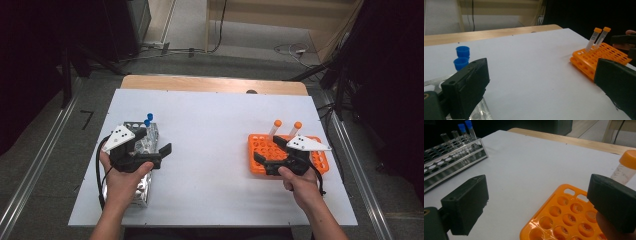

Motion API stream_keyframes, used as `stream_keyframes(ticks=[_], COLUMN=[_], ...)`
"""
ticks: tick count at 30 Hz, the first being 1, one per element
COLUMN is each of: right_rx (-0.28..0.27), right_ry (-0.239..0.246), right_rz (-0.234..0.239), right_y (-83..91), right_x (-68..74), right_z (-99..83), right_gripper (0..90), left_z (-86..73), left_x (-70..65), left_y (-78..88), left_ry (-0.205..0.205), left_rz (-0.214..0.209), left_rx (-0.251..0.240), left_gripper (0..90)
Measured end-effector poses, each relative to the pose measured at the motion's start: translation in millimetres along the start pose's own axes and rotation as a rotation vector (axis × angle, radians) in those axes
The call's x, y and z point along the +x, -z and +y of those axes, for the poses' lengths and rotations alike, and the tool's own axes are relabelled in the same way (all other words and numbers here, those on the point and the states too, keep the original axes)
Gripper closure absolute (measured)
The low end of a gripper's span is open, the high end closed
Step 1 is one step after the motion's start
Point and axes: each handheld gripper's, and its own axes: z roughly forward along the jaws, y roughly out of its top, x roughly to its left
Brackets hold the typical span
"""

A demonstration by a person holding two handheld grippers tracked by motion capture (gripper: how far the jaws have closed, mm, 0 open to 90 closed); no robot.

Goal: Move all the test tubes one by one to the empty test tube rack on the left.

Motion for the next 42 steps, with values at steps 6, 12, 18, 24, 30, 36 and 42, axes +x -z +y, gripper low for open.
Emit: stream_keyframes(ticks=[6,12,18,24,30,36,42], right_rx=[-0.004,-0.005,-0.006,-0.012,-0.019,-0.019,-0.006], right_ry=[-0.015,-0.025,-0.04,-0.047,-0.062,-0.081,-0.099], right_rz=[-0.017,-0.033,-0.05,-0.069,-0.094,-0.125,-0.162], right_y=[3.5,6.5,10.1,13.8,18.7,23.9,26.3], right_x=[-7.4,-14.6,-21.8,-29.9,-40.0,-51.6,-65.6], right_z=[0.3,0.2,0.4,0.2,-0.7,-2.0,-6.1], right_gripper=[2.3,2.4,2.4,2.5,2.8,3.0,4.1], left_z=[-0.2,-2.0,-3.2,-4.9,-6.7,-8.7,-9.9], left_x=[-6.7,-10.9,-15.8,-21.3,-26.9,-30.6,-31.9], left_y=[-3.0,-5.6,-7.9,-11.2,-15.0,-18.5,-20.0], left_ry=[-0.011,-0.016,-0.027,-0.036,-0.045,-0.051,-0.052], left_rz=[-0.019,-0.03,-0.046,-0.064,-0.083,-0.096,-0.099], left_rx=[0.008,0.015,0.016,0.024,0.034,0.045,0.049], left_gripper=[0.0,0.0,0.0,0.0,0.0,0.0,0.0])
